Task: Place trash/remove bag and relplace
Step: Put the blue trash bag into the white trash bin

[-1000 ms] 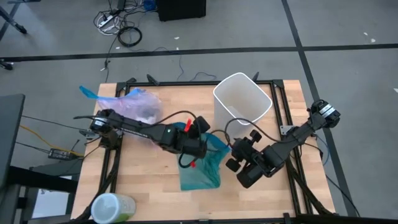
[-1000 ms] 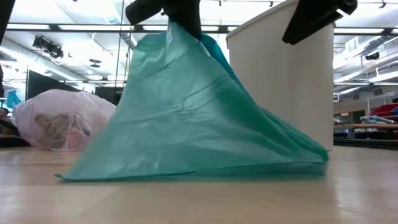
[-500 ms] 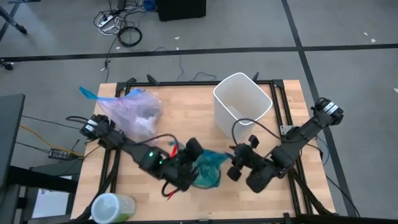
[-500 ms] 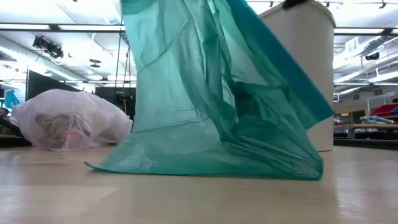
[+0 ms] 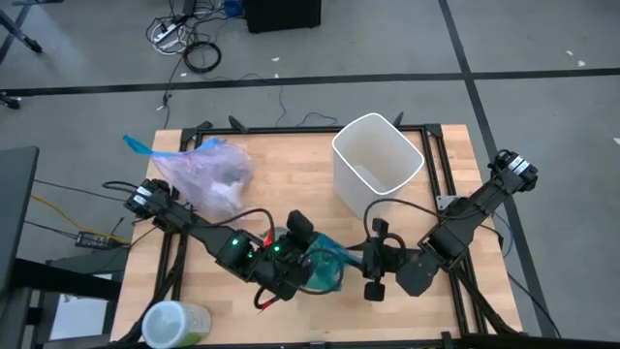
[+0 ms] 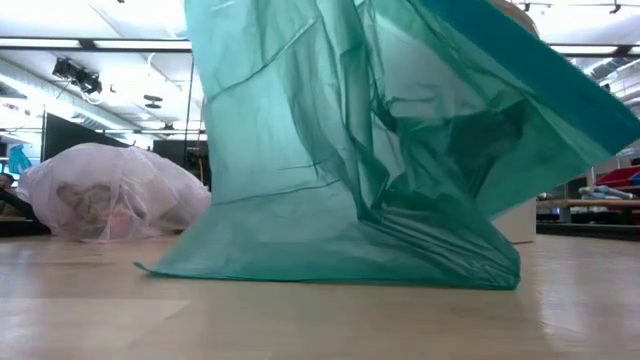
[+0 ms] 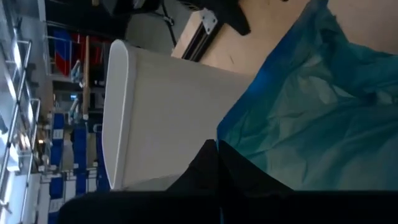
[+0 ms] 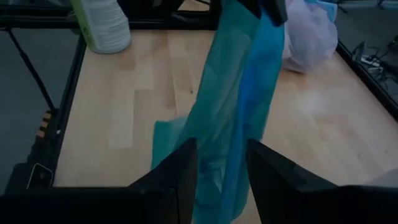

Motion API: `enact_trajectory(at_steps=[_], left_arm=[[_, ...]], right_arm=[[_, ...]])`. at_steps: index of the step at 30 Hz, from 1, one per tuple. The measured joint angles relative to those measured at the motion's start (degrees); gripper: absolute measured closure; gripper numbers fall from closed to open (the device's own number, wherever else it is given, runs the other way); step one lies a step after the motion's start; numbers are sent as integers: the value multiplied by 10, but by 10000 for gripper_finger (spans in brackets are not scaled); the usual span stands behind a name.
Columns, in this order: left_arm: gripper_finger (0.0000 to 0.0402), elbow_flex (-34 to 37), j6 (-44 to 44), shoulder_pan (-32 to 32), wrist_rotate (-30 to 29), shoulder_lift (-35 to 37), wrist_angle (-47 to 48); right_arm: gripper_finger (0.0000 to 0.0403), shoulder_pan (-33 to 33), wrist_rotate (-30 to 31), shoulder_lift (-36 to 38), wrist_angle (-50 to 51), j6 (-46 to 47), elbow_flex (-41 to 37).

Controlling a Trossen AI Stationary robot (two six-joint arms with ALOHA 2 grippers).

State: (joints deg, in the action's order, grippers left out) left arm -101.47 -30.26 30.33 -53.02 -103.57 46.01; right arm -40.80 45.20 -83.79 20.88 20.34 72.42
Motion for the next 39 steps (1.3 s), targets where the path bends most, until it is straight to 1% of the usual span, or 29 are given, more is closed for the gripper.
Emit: enact_trajectory(at_steps=[5, 9, 11, 13, 15, 17, 21, 25, 27, 33, 39], left_arm=[[398, 0, 35, 1, -1, 0, 1], [397, 0, 38, 1, -1, -8, 2], [397, 0, 38, 0, -1, -16, -1], [397, 0, 37, 0, -3, -23, 1], [397, 0, 37, -1, -4, -30, 1], [397, 0, 37, -2, -5, -37, 1], [397, 1, 36, -4, -13, -37, 2], [397, 1, 35, -4, -43, -37, 3], [397, 1, 35, -4, -44, -37, 3], [397, 1, 35, -4, -42, -37, 3], [396, 1, 35, -4, -41, -37, 3]], right_arm=[[278, 7, 3, 0, 0, -30, 0], [278, 20, 21, 0, -19, -72, 0], [278, 29, 15, 0, -39, -99, 0], [278, 36, -7, 0, -55, -113, 0], [278, 43, -42, 0, -63, -114, 0], [278, 46, -57, 0, -59, -110, 0], [279, 46, -55, 0, -45, -110, 0], [285, 49, -49, 0, 14, -84, 0], [286, 53, -49, 0, 38, -68, 0], [287, 63, -36, 0, 36, -69, 0], [296, 70, -45, -1, 36, -69, 0]])
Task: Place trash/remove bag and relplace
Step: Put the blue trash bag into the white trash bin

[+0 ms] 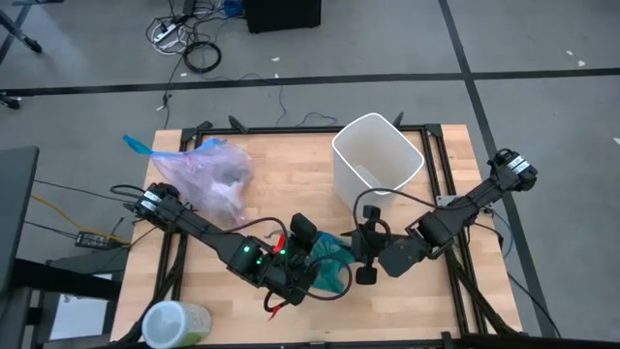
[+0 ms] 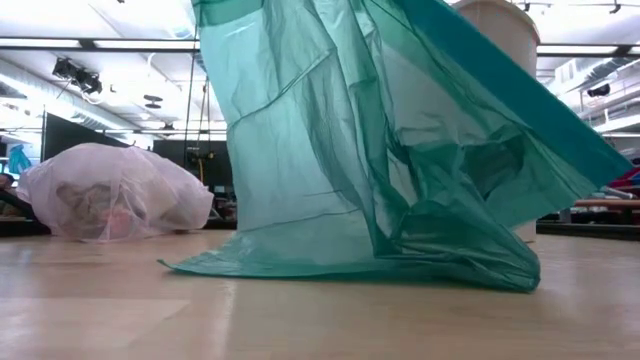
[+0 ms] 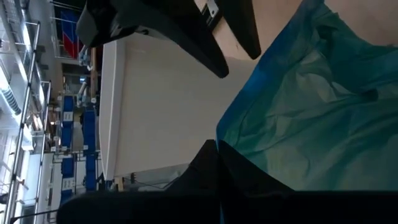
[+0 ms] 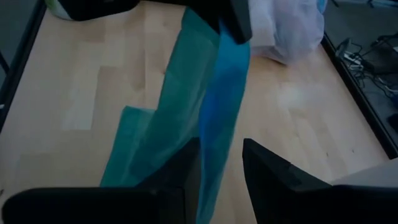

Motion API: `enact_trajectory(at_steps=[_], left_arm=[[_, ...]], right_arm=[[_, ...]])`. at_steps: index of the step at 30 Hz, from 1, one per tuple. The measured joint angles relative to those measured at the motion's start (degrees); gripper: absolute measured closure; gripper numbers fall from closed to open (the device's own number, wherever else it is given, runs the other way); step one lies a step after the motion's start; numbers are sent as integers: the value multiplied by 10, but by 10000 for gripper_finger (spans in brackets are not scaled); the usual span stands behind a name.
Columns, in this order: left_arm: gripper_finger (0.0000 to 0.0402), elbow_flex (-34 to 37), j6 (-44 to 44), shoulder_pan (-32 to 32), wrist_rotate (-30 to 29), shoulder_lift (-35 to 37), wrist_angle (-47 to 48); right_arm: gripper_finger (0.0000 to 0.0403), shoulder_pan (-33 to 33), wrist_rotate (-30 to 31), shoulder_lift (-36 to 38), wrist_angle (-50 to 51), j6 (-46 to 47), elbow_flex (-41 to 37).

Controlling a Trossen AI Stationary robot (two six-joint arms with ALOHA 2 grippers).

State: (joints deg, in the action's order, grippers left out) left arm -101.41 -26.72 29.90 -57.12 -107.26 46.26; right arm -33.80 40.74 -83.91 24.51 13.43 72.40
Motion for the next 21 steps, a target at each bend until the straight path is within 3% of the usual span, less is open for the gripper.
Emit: enact_trajectory(at_steps=[21], left_arm=[[396, 0, 0, -3, 2, 0, -2]], right_arm=[[341, 20, -18, -5, -7, 4, 0]])
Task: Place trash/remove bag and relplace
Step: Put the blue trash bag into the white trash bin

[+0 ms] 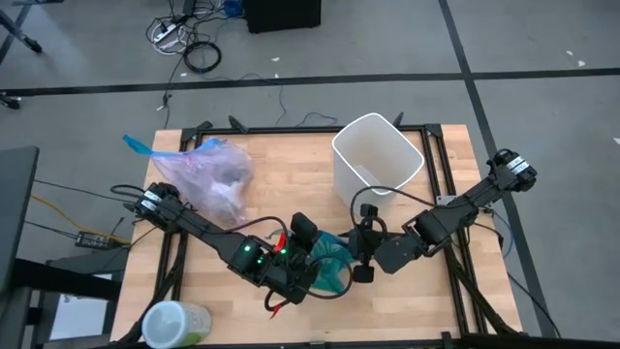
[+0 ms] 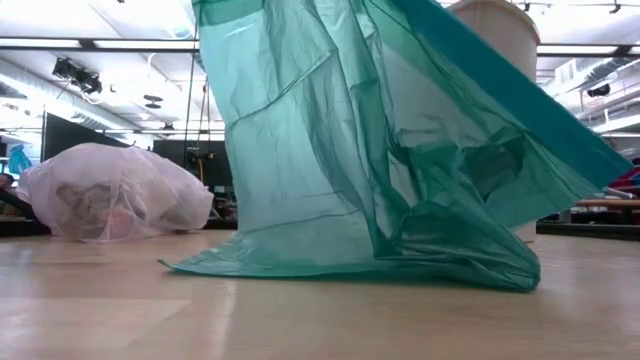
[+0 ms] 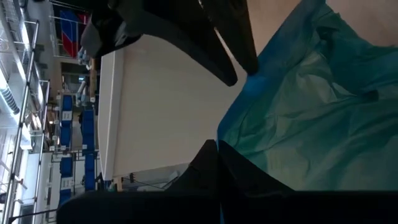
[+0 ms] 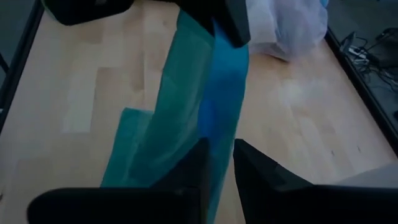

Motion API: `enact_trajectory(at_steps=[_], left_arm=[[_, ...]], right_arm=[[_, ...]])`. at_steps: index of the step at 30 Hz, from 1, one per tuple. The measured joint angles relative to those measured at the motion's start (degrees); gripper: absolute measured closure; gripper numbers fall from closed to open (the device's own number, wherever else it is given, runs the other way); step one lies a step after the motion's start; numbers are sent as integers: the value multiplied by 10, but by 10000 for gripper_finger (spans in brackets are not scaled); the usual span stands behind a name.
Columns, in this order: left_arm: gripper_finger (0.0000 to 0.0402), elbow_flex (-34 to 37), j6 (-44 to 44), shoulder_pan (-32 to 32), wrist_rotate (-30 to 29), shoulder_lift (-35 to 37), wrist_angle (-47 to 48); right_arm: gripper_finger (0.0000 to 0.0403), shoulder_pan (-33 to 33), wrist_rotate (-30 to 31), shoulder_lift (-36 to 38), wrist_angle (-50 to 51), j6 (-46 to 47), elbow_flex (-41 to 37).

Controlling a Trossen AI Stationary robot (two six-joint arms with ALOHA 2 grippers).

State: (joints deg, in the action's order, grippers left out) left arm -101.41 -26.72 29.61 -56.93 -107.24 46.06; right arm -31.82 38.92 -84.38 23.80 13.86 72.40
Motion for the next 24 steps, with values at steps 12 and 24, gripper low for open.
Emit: enact_trajectory(at_steps=[12, 24], left_arm=[[396, 0, 0, 0, 0, 0, 0], [396, 0, 17, 0, 0, 0, -18]], right_arm=[[398, 23, -51, 0, -1, 1, 0], [401, 30, -73, 0, -16, 10, 0]])
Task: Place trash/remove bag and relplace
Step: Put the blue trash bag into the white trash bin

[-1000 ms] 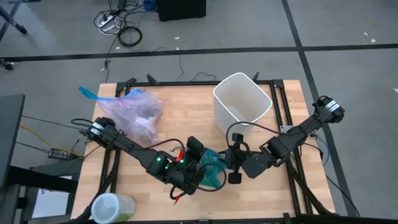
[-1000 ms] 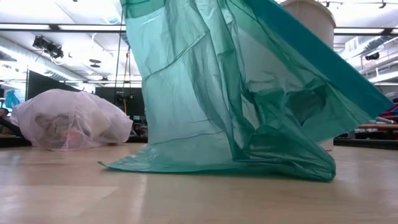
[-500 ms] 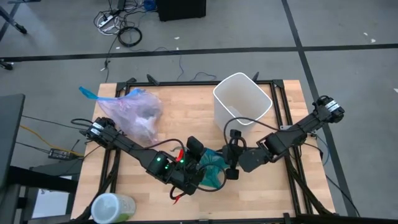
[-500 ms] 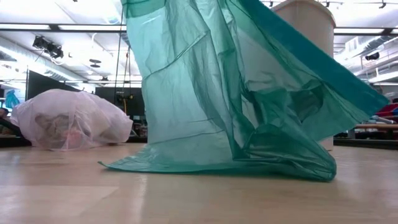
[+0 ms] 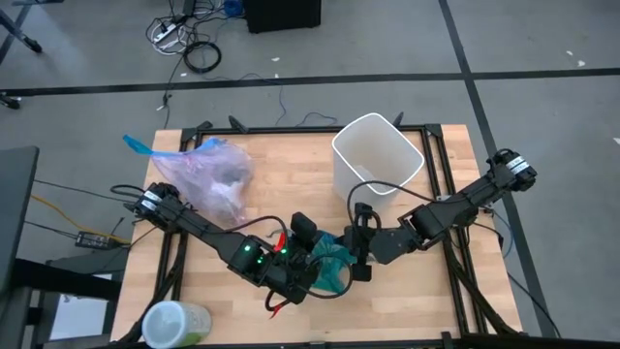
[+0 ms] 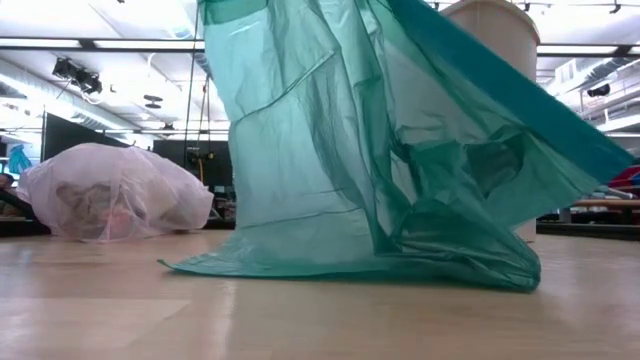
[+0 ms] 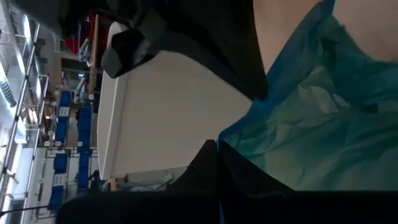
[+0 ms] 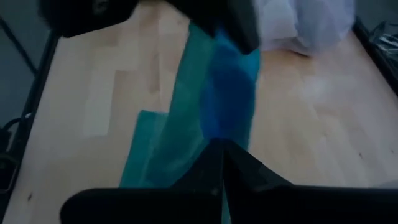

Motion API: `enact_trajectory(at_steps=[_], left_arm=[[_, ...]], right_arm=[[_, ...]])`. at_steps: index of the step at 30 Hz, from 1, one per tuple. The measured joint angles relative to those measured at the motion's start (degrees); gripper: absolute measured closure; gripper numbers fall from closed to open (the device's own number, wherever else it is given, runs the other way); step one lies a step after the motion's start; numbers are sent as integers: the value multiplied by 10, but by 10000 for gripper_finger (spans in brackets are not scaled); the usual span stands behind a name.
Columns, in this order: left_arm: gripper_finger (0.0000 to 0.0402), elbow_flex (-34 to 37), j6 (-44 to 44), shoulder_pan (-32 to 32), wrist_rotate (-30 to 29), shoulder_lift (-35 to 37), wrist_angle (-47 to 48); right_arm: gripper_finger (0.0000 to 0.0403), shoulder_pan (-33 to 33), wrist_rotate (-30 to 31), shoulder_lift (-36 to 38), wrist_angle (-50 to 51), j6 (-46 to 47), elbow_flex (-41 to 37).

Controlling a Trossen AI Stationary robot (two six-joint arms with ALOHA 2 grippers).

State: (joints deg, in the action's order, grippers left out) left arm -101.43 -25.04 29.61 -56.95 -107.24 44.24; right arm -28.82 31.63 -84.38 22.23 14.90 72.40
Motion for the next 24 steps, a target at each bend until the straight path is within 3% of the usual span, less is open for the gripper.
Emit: enact_trajectory(at_steps=[8, 14, 24], left_arm=[[396, 0, 5, 3, 0, 0, -33], [396, 0, 17, 12, 0, 0, -52], [362, 0, 180, -2, 54, 0, 44]], right_arm=[[403, 9, 80, 0, 17, 71, 0], [403, 23, 85, 0, 21, 95, 0], [403, 21, 63, 1, 24, 47, 0]])
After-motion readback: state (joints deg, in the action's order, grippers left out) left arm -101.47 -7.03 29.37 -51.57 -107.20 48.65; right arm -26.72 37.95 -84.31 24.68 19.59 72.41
